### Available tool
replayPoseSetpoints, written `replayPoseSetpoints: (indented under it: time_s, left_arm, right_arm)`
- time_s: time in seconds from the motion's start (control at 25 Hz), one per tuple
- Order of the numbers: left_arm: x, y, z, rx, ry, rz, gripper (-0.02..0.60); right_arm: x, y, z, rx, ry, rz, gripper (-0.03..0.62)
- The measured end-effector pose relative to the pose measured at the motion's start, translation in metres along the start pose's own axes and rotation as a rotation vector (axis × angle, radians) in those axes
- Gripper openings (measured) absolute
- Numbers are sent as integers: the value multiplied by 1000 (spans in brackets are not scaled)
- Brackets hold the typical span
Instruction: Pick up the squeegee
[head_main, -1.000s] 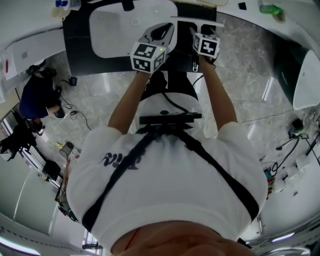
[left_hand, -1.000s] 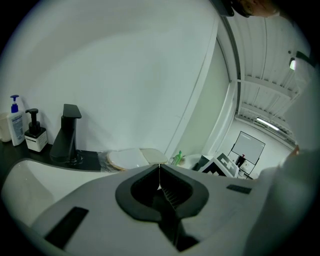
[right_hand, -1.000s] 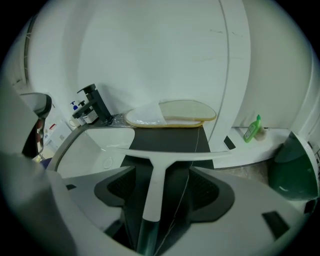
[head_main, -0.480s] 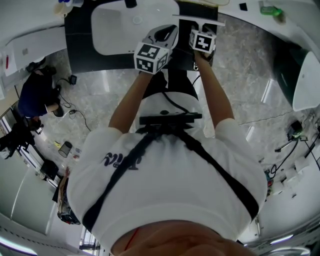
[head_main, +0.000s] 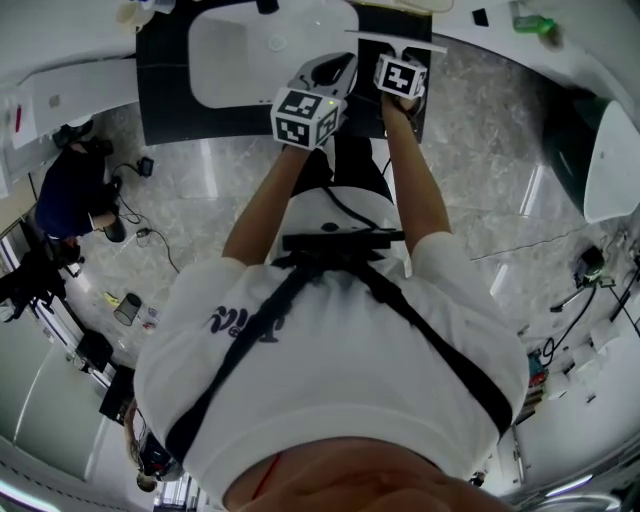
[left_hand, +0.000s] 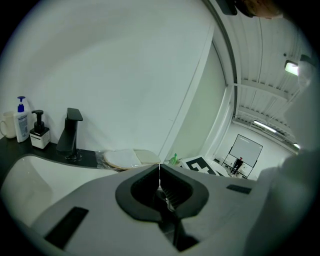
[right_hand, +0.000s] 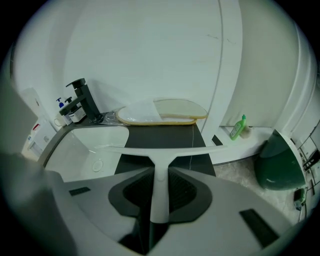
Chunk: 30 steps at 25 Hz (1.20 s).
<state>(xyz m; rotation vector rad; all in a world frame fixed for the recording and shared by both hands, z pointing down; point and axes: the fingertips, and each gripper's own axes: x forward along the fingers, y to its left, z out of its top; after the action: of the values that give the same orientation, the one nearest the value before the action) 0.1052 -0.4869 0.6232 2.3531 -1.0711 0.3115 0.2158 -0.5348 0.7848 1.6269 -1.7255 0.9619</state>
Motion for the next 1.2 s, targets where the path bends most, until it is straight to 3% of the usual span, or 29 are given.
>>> replayPoseSetpoints:
  time_s: [0.6, 0.88, 1.2]
  left_arm:
    - [-75, -7, 37, 109, -132, 35, 14]
    - [-127, -4, 77, 171, -246, 85, 14]
    - [-184, -8, 123, 257, -370, 147, 14]
  right_arm:
    - [-113, 28, 29, -35, -221, 2, 92]
    - [-208, 66, 78, -72, -486, 58, 91]
    - [-305, 106, 106, -62, -706, 135, 91]
